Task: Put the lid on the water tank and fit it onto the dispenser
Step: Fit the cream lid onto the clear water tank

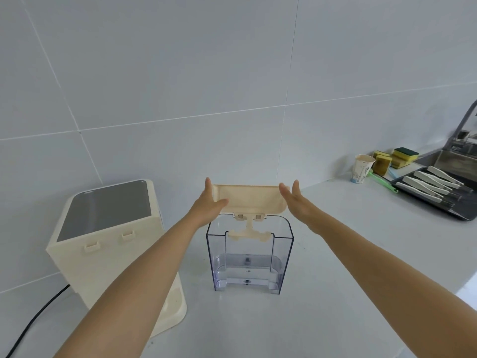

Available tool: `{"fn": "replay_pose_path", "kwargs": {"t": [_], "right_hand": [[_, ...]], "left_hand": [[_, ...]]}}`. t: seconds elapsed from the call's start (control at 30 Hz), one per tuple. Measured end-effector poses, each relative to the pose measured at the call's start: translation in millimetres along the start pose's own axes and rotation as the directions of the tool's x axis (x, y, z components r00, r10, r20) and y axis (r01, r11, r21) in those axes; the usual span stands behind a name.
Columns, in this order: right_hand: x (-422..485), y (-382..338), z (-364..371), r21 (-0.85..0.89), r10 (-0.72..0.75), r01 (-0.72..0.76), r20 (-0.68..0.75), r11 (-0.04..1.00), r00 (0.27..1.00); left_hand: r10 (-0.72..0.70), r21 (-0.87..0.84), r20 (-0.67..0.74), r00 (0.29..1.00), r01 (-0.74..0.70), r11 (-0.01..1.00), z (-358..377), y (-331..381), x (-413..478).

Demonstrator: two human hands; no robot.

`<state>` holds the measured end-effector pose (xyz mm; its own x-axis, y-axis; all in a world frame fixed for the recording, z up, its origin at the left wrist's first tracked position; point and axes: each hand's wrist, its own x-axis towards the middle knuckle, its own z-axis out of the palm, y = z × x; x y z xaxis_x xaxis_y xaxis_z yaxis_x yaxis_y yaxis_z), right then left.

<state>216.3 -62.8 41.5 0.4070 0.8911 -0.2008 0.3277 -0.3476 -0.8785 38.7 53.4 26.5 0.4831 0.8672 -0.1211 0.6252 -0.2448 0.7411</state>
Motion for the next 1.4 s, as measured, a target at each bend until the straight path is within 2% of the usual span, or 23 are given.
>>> {"fn": "replay_pose_path", "kwargs": {"t": [0.23,0.5,0.77,0.97,1.13,1.4], "right_hand": [[17,6,1,0.103,0.094,-0.089,-0.047,0.991,0.994],[23,3,5,0.129,0.068,-0.055,-0.095,0.99,0.993],[9,8,10,0.176,0.029,0.009,-0.217,0.984,0.976],[-16,13,17,0.171,0.01,0.044,-0.302,0.984,0.953],[-27,26,26,0.173,-0.017,0.088,-0.374,0.981,0.927],[-40,47,39,0.086,-0.096,0.158,-0.492,0.984,0.865]], "left_hand": [[-0.094,-0.171,-0.011,0.996,0.091,0.981,4,3,16],[-0.146,-0.314,-0.071,0.987,0.116,0.942,-2,8,16],[-0.071,-0.381,-0.136,0.988,0.014,0.924,-1,1,-5],[0.014,-0.514,-0.184,0.983,-0.109,0.851,6,-7,-33],[-0.047,-0.544,-0.213,0.976,-0.079,0.835,12,-19,-45],[-0.038,-0.543,-0.206,0.978,-0.082,0.836,26,-37,-64]]}}
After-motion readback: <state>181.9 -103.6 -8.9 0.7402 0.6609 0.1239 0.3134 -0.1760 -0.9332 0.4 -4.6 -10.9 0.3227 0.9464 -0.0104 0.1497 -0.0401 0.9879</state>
